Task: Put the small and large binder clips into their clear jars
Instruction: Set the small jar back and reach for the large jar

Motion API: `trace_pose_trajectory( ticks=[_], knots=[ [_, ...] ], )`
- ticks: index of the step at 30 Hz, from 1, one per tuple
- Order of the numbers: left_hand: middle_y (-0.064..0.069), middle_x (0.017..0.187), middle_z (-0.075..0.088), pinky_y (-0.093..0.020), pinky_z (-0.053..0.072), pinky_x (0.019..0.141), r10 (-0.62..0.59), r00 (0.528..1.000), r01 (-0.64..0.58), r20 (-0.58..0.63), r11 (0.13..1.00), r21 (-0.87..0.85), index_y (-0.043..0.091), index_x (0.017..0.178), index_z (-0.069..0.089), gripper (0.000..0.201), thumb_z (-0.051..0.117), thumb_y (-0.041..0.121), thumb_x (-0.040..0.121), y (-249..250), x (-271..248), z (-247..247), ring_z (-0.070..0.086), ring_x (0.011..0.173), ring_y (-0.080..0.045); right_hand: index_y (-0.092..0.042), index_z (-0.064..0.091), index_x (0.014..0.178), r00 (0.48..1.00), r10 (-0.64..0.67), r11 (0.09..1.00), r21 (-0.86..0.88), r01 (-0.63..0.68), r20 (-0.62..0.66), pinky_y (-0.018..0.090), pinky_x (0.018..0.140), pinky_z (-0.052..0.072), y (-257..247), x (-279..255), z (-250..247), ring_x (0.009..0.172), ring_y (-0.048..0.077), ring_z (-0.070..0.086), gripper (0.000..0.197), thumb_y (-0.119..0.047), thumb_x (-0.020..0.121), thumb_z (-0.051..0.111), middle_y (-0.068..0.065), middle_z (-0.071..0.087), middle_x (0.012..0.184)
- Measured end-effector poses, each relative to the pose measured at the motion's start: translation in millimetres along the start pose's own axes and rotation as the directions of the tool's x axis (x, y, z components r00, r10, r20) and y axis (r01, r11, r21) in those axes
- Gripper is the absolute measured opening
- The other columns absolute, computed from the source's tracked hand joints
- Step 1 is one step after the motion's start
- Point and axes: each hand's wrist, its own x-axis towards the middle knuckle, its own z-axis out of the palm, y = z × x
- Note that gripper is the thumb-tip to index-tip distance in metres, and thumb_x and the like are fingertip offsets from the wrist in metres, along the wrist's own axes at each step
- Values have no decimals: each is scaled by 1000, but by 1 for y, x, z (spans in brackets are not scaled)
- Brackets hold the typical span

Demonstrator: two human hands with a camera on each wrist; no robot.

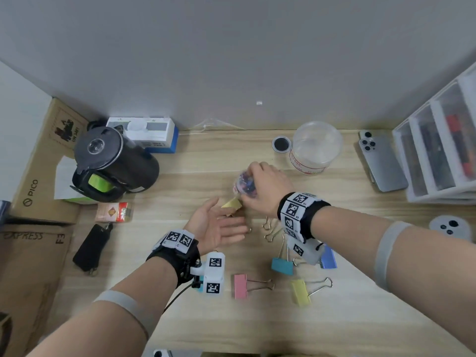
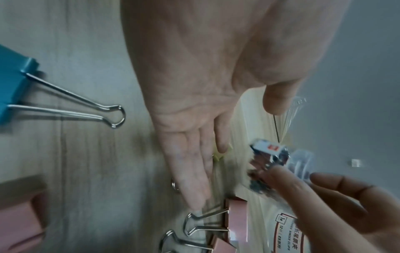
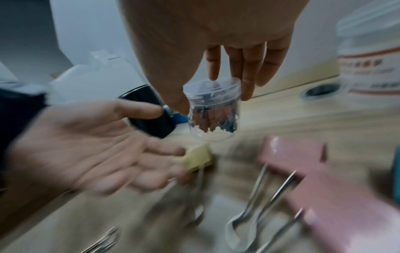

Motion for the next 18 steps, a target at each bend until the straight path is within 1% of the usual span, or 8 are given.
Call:
trace_pose_trajectory(
  ticks=[2,4,7,10,13,15,17,18],
  knots=[
    [-30,130,65,-55,53,93,-4,1000,4,-13,1000,2,0,129,58,60,45,52,100,1,5,-2,66,112,-46,-23,45,111,1000,7,997,-71,-8,-8,44,87,46,16,24,-6,97,24,57,42,-51,81,56,1,57,110],
    [-28,131,65,-52,53,92,-3,1000,3,-21,1000,-14,2,128,59,60,46,53,99,0,8,-7,66,109,-42,-23,46,111,1000,6,990,-140,-8,-13,47,92,42,30,44,-11,102,24,56,35,-44,85,54,2,58,112],
    [-26,130,66,-51,52,92,-13,1000,12,-13,998,-55,3,125,61,60,48,54,96,-2,11,-16,66,104,-40,-19,47,114,999,15,963,-270,-3,42,47,95,37,43,70,-11,106,26,57,36,-36,82,57,4,59,115],
    [-24,116,67,-50,54,88,-35,999,36,9,996,-80,3,121,62,57,48,53,96,-3,14,-18,67,95,-38,-19,46,116,995,35,950,-312,-3,96,54,101,33,46,87,-6,108,27,57,44,-33,77,62,5,58,116],
    [-22,105,68,-48,54,87,-47,999,48,18,997,-63,4,120,61,56,47,52,96,-2,17,-13,66,92,-37,-19,45,114,992,58,951,-308,-20,112,62,107,25,48,94,-8,108,27,56,44,-30,75,62,5,58,114],
    [-21,105,67,-48,53,88,-42,999,43,22,997,-56,3,120,61,56,47,52,95,-1,19,-8,66,92,-37,-20,46,113,991,69,953,-301,-32,113,65,110,20,52,94,-12,112,26,53,45,-32,73,62,4,56,115],
    [-21,105,66,-48,51,88,-36,999,37,32,998,-45,4,120,61,56,48,52,94,1,21,-2,66,91,-37,-21,49,114,994,41,961,-277,-11,102,66,113,14,62,90,-20,124,28,45,52,-40,68,66,7,52,121],
    [-21,104,66,-48,51,88,-34,999,36,40,999,-39,4,119,62,56,48,52,94,2,21,1,67,90,-37,-20,51,115,996,17,966,-258,4,83,66,114,11,66,87,-25,132,30,38,58,-46,66,66,9,50,125]
  ],
)
